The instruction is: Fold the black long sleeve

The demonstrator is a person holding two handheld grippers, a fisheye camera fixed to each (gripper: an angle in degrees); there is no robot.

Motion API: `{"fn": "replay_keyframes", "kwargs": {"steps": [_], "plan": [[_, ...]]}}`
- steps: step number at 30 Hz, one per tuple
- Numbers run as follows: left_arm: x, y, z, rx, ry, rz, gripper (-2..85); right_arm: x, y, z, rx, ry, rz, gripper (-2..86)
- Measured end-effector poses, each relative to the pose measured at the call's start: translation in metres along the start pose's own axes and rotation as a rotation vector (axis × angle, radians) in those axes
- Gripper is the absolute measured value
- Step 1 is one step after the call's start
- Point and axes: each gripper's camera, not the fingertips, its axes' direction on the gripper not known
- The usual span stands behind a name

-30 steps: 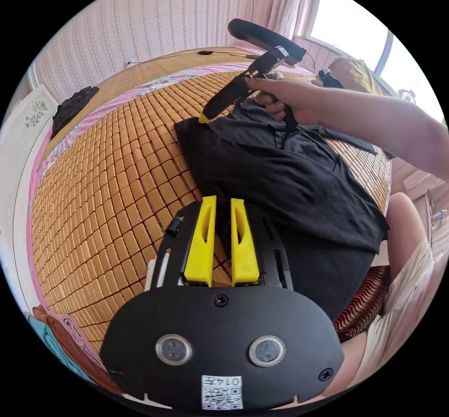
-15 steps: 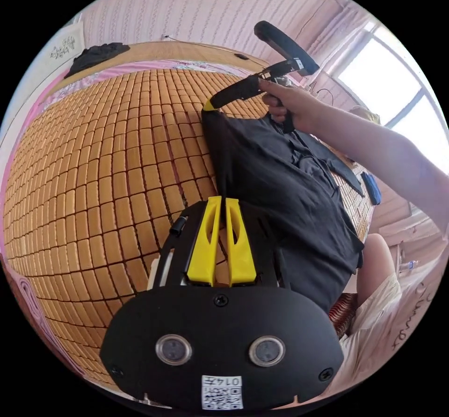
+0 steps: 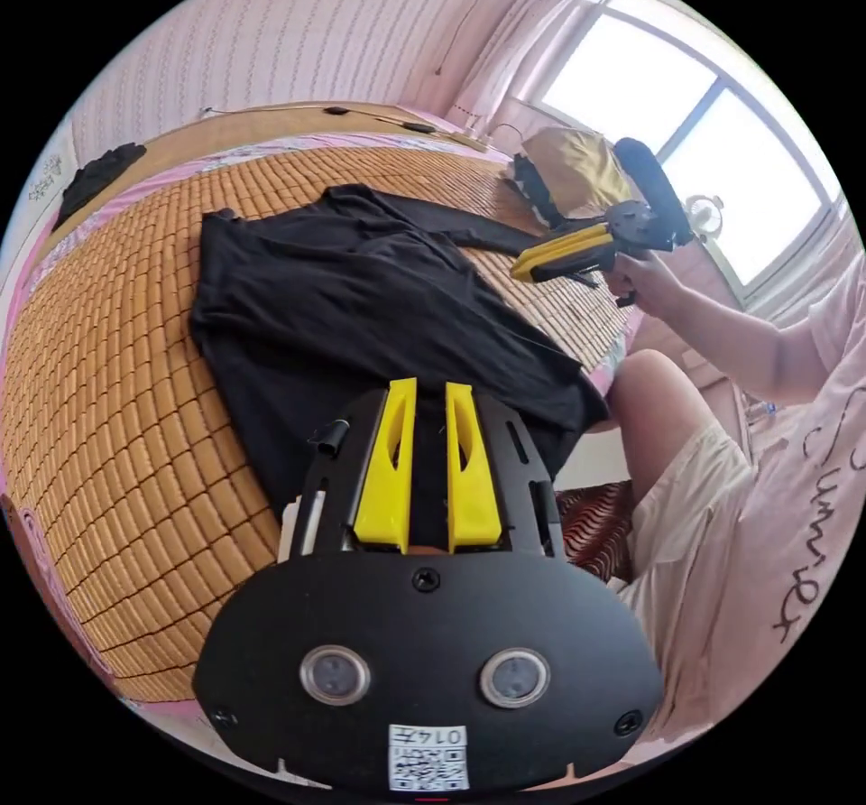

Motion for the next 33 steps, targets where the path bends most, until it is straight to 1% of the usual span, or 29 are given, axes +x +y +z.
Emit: {"fn": "replay_keyframes", "kwargs": {"steps": [1,3,4,6,9,12,14,16,17,18,19,21,22,24,25,27,31,33], "plan": [[0.018,-0.001,0.013,-0.011,0.031,0.018,6.2,-0.004,0.013,0.003,-0.008,-0.012,0.019,0.5],[0.082,-0.009,0.064,-0.076,0.075,0.099,6.4,-0.012,0.05,0.015,-0.021,-0.025,0.084,-0.5],[0.096,-0.012,0.074,-0.09,0.075,0.123,6.4,-0.014,0.056,0.018,-0.028,-0.024,0.088,-0.6],[0.135,-0.019,0.112,-0.134,0.008,0.192,6.4,-0.014,0.07,0.024,-0.025,-0.012,0.109,-0.8],[0.161,-0.023,0.157,-0.28,0.022,0.209,6.5,-0.006,0.081,0.016,0.009,-0.025,0.183,-0.9],[0.189,-0.024,0.166,-0.297,-0.008,0.239,6.4,-0.008,0.093,0.001,0.138,-0.001,0.227,-0.9],[0.203,-0.027,0.163,-0.282,-0.033,0.248,6.2,-0.009,0.097,-0.001,0.201,-0.021,0.224,-0.9],[0.213,-0.032,0.158,-0.248,-0.06,0.239,5.9,-0.009,0.097,0.01,0.163,-0.069,0.175,-0.9],[0.216,-0.035,0.159,-0.235,-0.092,0.227,5.7,-0.007,0.096,0.024,0.084,-0.046,0.156,-0.9],[0.215,-0.037,0.163,-0.233,-0.128,0.206,5.6,-0.006,0.101,0.034,0.046,-0.02,0.132,-0.9],[0.213,-0.038,0.167,-0.239,-0.141,0.195,5.5,-0.003,0.105,0.032,0.071,-0.028,0.144,-0.9],[0.203,-0.039,0.189,-0.307,-0.164,0.147,5.4,0.008,0.125,0.023,0.088,-0.034,0.2,-0.9],[0.202,-0.039,0.193,-0.321,-0.16,0.139,5.3,0.011,0.132,0.018,0.111,-0.022,0.217,-0.9],[0.207,-0.039,0.196,-0.324,-0.115,0.114,5.3,0.028,0.16,-0.006,0.236,0.003,0.293,-0.9],[0.21,-0.04,0.197,-0.331,-0.104,0.115,5.3,0.034,0.167,-0.013,0.273,0.003,0.313,-0.8],[0.225,-0.045,0.195,-0.339,-0.073,0.138,5.5,0.065,0.192,-0.038,0.406,0.043,0.353,-0.6],[0.25,-0.07,0.187,-0.319,-0.025,0.216,5.6,0.124,0.22,-0.05,0.473,0.21,0.432,0.5],[0.264,-0.096,0.18,-0.282,-0.023,0.279,5.4,0.167,0.25,-0.044,0.532,0.223,0.598,2.6]]}}
